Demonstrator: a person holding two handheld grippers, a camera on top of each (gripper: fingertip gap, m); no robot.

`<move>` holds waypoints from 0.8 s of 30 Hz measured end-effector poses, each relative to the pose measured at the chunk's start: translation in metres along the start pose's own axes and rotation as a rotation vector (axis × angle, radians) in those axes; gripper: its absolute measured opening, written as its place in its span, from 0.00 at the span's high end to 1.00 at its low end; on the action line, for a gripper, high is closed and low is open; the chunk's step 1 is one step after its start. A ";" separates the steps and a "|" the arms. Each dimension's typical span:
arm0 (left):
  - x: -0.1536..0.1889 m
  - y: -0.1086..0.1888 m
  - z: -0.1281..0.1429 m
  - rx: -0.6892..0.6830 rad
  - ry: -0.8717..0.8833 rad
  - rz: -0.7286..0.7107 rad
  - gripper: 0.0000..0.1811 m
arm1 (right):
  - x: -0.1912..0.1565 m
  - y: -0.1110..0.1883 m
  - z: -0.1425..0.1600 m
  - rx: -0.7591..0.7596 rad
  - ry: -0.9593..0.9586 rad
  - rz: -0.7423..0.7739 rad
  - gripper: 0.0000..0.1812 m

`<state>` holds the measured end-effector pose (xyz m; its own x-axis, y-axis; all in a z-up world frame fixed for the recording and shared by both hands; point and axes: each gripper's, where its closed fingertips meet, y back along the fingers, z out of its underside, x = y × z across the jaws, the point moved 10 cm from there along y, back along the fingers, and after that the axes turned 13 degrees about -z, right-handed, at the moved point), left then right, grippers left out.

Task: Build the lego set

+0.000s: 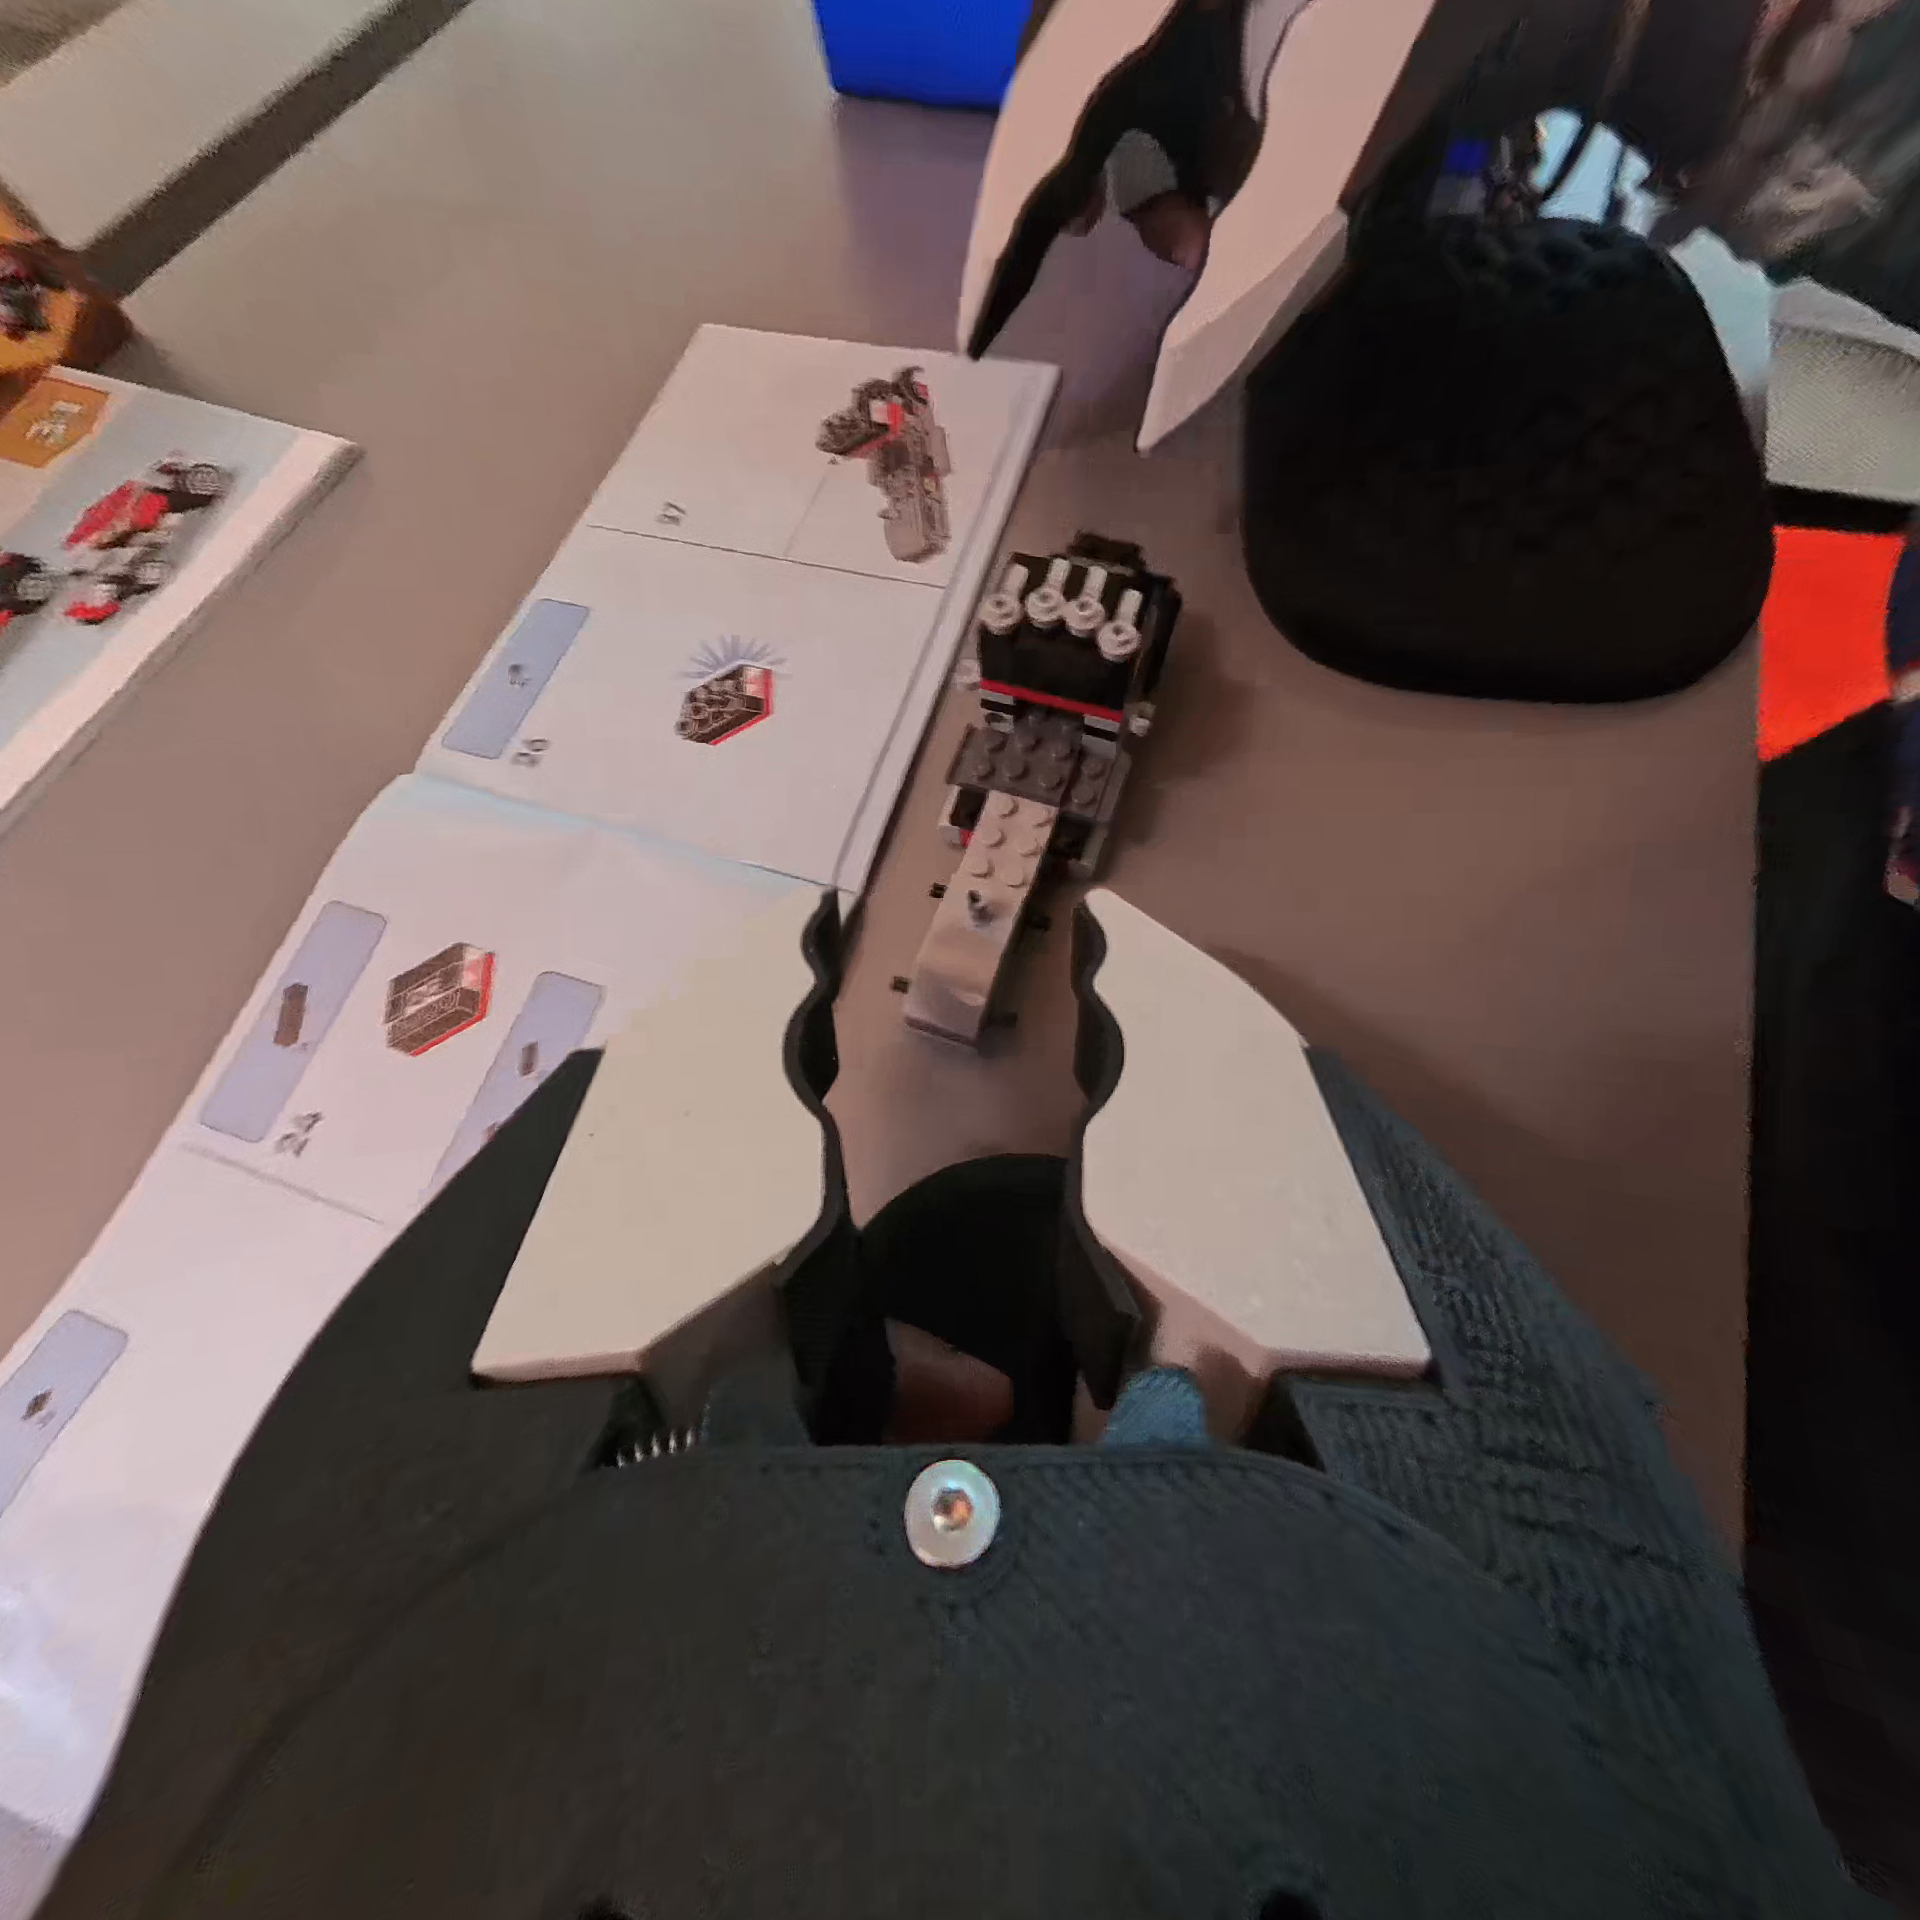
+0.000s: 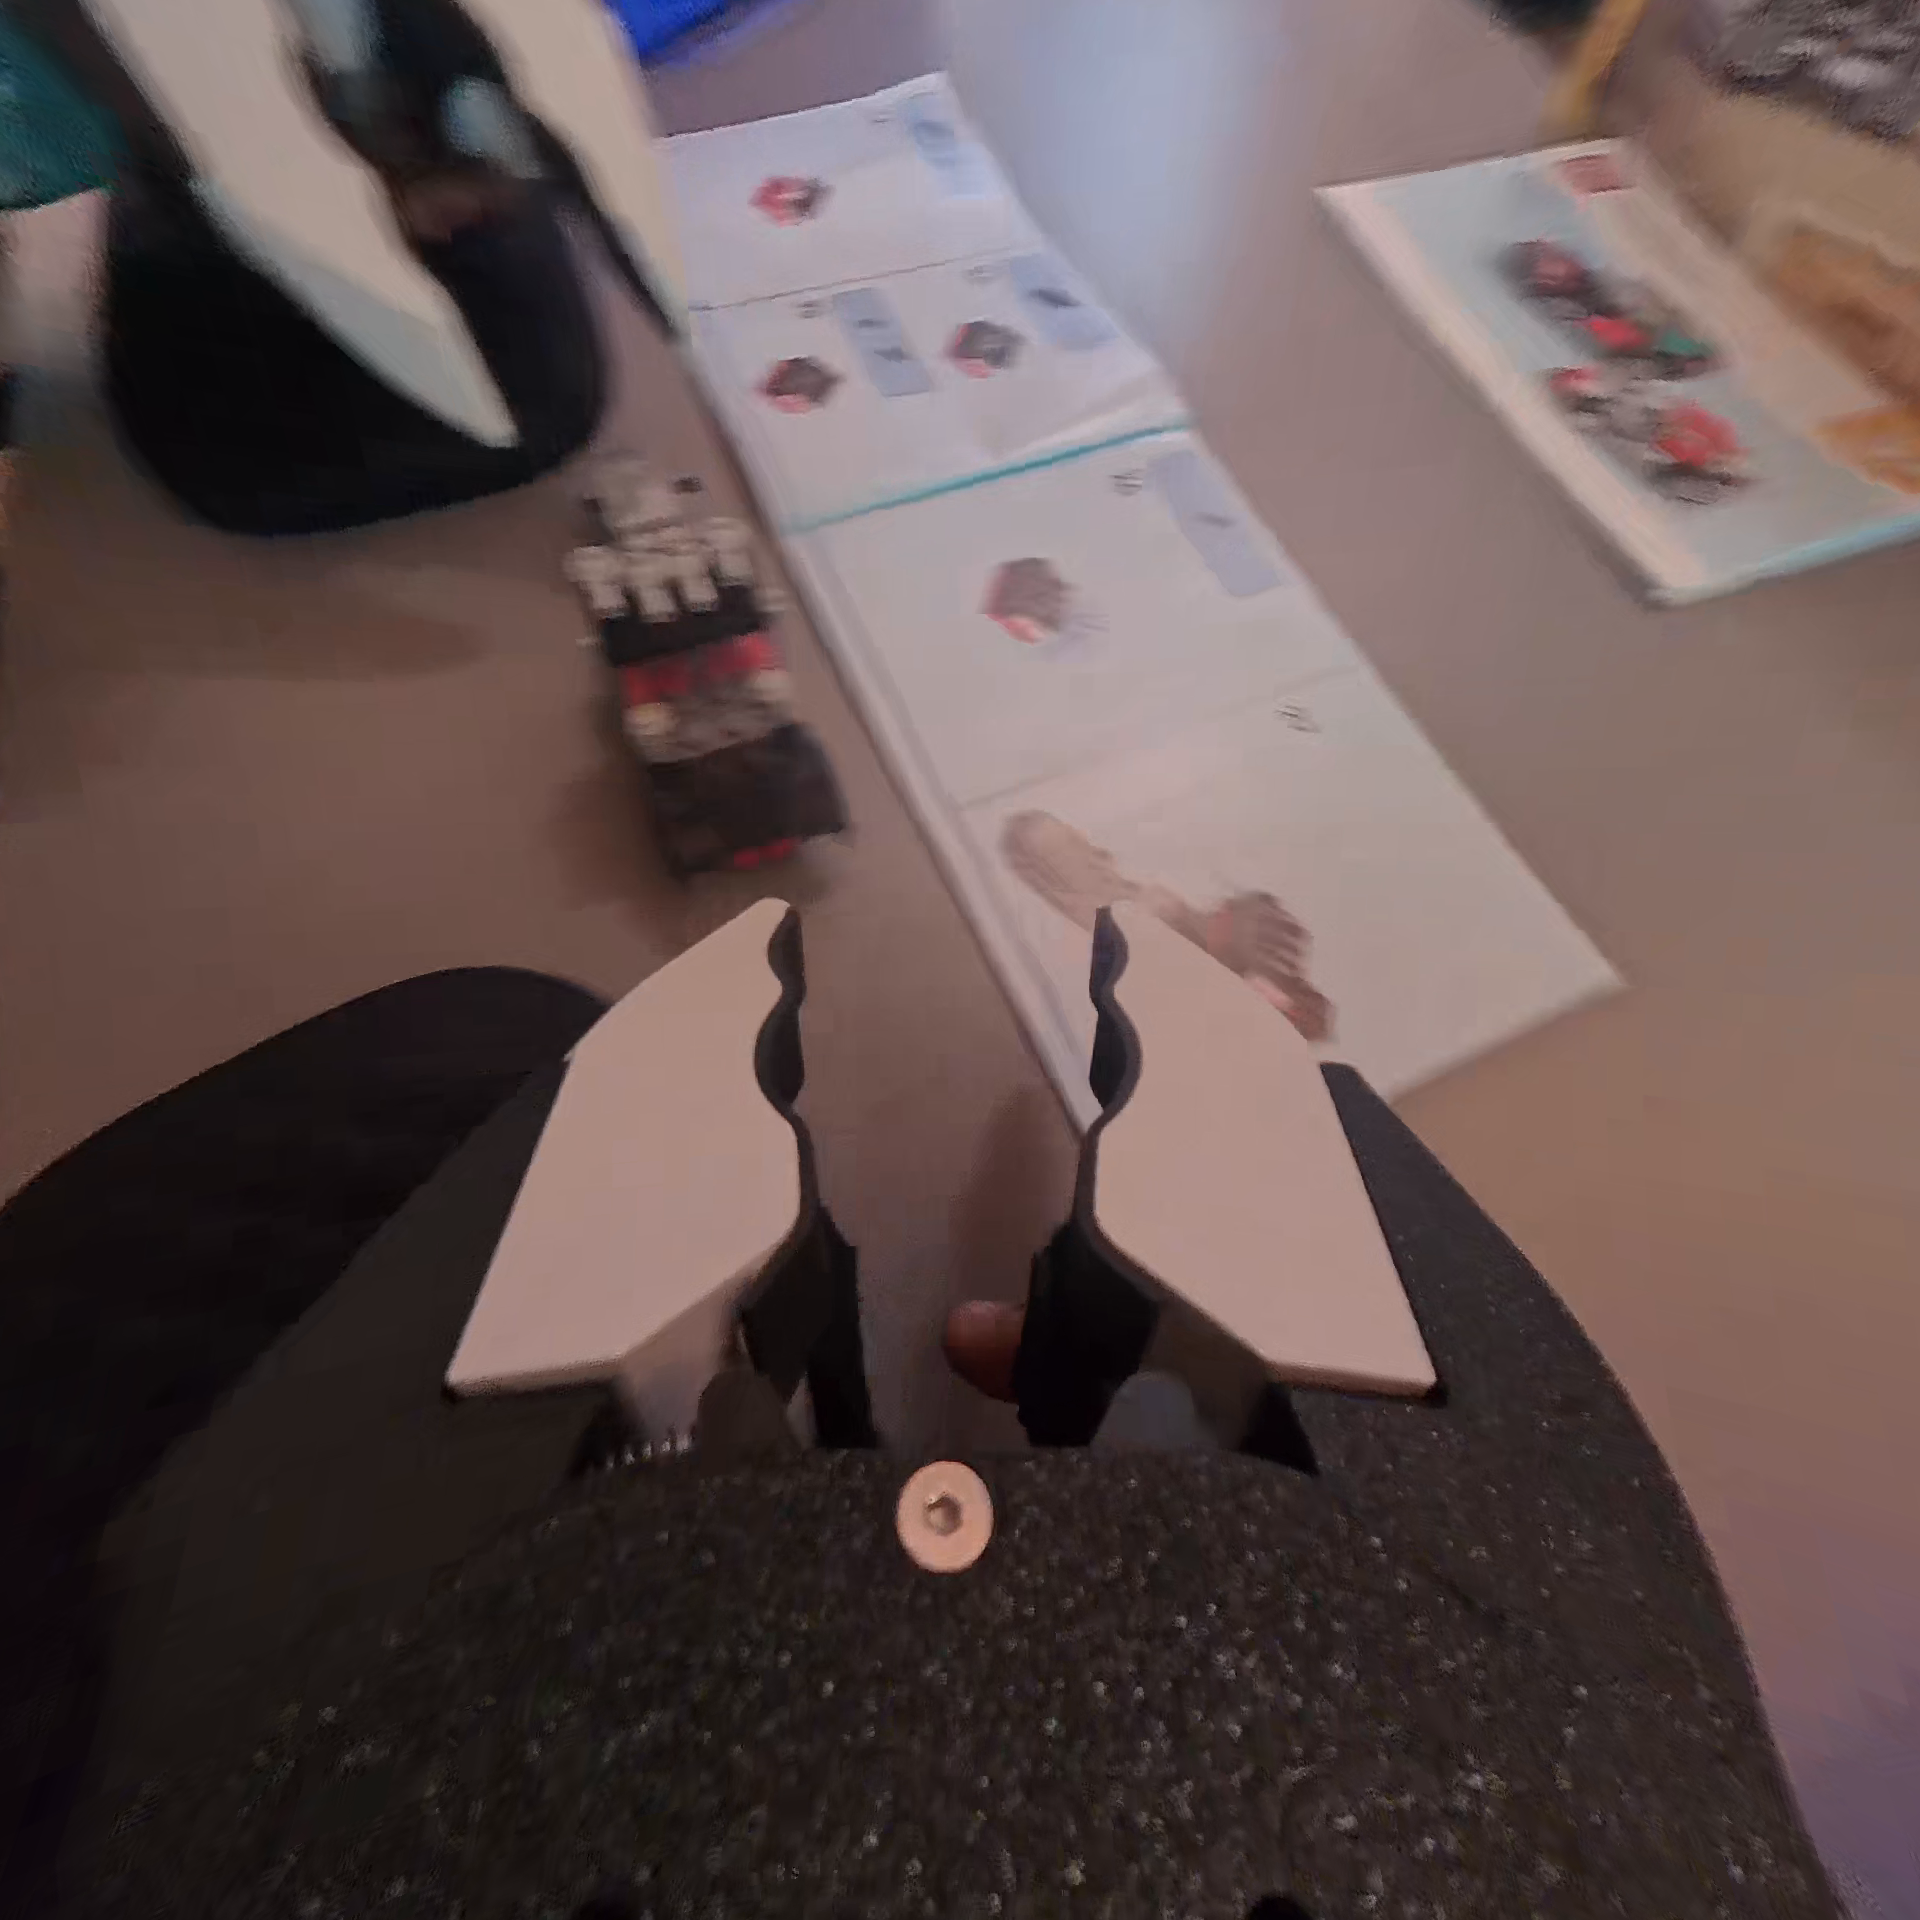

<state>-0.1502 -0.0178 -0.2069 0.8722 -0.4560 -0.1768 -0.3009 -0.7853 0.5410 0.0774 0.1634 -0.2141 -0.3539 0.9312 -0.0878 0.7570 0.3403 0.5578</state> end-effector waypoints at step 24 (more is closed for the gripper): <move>-0.055 -0.054 0.002 -0.258 0.101 -0.138 0.89 | 0.042 -0.024 -0.004 -0.179 -0.311 0.176 0.54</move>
<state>-0.1827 0.0485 -0.2282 0.9357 -0.2985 -0.1878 -0.0802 -0.6987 0.7109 0.0425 0.1941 -0.2279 -0.0233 0.9777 -0.2085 0.6737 0.1695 0.7193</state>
